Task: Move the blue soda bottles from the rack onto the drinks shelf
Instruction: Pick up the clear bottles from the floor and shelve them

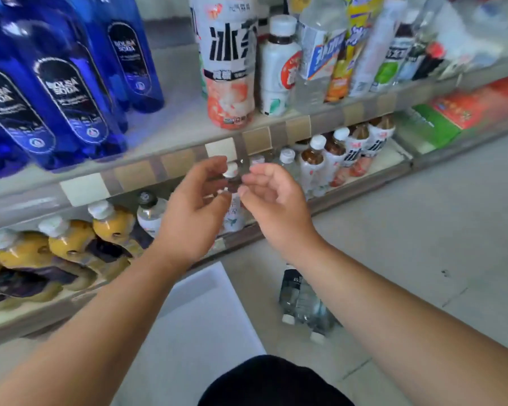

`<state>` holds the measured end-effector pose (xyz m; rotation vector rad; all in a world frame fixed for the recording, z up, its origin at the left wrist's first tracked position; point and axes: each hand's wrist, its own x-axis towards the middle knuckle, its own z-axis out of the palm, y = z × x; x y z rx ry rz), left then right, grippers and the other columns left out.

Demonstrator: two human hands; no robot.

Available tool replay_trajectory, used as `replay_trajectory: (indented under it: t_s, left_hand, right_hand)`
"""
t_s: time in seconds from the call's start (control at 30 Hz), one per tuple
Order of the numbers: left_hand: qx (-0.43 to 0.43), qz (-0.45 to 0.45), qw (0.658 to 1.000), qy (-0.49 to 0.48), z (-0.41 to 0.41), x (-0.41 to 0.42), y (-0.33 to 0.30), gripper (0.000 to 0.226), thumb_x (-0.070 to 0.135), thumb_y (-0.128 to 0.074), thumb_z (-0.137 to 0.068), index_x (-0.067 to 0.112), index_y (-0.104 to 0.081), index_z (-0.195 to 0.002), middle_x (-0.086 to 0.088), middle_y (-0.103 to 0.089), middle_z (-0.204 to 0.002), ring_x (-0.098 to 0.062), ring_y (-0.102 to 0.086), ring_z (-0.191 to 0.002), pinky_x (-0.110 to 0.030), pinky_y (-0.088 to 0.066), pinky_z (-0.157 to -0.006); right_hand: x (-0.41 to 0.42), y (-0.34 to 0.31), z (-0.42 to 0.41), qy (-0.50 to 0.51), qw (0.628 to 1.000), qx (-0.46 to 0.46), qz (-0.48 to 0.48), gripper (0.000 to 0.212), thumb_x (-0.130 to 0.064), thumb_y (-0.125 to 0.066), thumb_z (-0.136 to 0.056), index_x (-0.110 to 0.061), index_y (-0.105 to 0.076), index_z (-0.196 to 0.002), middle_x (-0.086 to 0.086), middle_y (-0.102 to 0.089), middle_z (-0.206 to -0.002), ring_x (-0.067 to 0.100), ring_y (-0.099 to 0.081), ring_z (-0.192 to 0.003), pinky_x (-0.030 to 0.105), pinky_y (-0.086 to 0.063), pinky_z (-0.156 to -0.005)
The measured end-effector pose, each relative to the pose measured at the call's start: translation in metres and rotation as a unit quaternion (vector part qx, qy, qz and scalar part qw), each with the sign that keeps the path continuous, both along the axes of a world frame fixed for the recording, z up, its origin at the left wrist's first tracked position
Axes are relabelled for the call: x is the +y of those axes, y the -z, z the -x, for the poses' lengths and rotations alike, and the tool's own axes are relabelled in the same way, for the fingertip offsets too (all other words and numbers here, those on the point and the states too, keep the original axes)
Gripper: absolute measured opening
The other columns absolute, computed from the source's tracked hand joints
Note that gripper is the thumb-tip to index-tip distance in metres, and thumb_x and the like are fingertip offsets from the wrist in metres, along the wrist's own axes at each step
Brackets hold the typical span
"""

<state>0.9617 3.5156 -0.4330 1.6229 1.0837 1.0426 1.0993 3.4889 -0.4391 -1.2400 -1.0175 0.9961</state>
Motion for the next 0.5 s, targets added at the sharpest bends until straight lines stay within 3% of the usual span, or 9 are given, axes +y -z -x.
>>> replay_trajectory:
  t_s: [0.1, 0.2, 0.33, 0.5]
  left_hand:
    - [-0.036, 0.062, 0.995, 0.063, -0.038, -0.012, 0.029, 0.040, 0.003, -0.053, -0.090, 0.026, -0.052, -0.123, 0.004, -0.057, -0.123, -0.013, -0.064, -0.108, -0.026, -0.053, -0.084]
    - [-0.056, 0.137, 0.983, 0.105, -0.073, -0.023, 0.062, 0.041, -0.002, -0.056, -0.095, 0.019, -0.049, -0.129, 0.001, -0.056, -0.123, -0.013, -0.066, -0.106, -0.027, -0.055, -0.088]
    - [-0.013, 0.190, 0.970, 0.150, -0.112, -0.028, 0.113, 0.055, 0.013, -0.068, -0.090, 0.018, -0.043, -0.139, -0.001, -0.058, -0.130, -0.014, -0.065, -0.113, -0.022, -0.052, -0.084]
    - [0.064, 0.256, 0.952, 0.156, -0.153, -0.036, 0.173, 0.051, 0.013, -0.069, -0.090, 0.026, -0.045, -0.132, 0.004, -0.054, -0.124, -0.011, -0.064, -0.106, -0.012, -0.051, -0.075]
  right_hand:
    - [-0.021, 0.025, -0.031, 0.044, 0.998, 0.011, 0.035, 0.034, -0.009, -0.072, -0.082, -0.020, -0.057, -0.110, -0.001, -0.067, -0.104, 0.004, -0.066, -0.091, 0.028, -0.055, -0.089]
    - [-0.039, 0.050, -0.061, 0.085, 0.994, 0.011, 0.064, 0.035, -0.002, -0.070, -0.085, -0.017, -0.057, -0.113, 0.000, -0.067, -0.104, 0.008, -0.067, -0.093, 0.027, -0.055, -0.089]
    - [-0.057, 0.086, -0.094, 0.131, 0.987, 0.001, 0.097, 0.034, -0.010, -0.072, -0.079, -0.029, -0.057, -0.104, 0.000, -0.068, -0.103, 0.016, -0.069, -0.097, 0.030, -0.057, -0.086]
    - [-0.081, 0.148, -0.131, 0.181, 0.967, -0.004, 0.179, 0.039, -0.013, -0.074, -0.083, -0.020, -0.058, -0.117, 0.001, -0.067, -0.110, 0.011, -0.069, -0.096, 0.024, -0.057, -0.083]
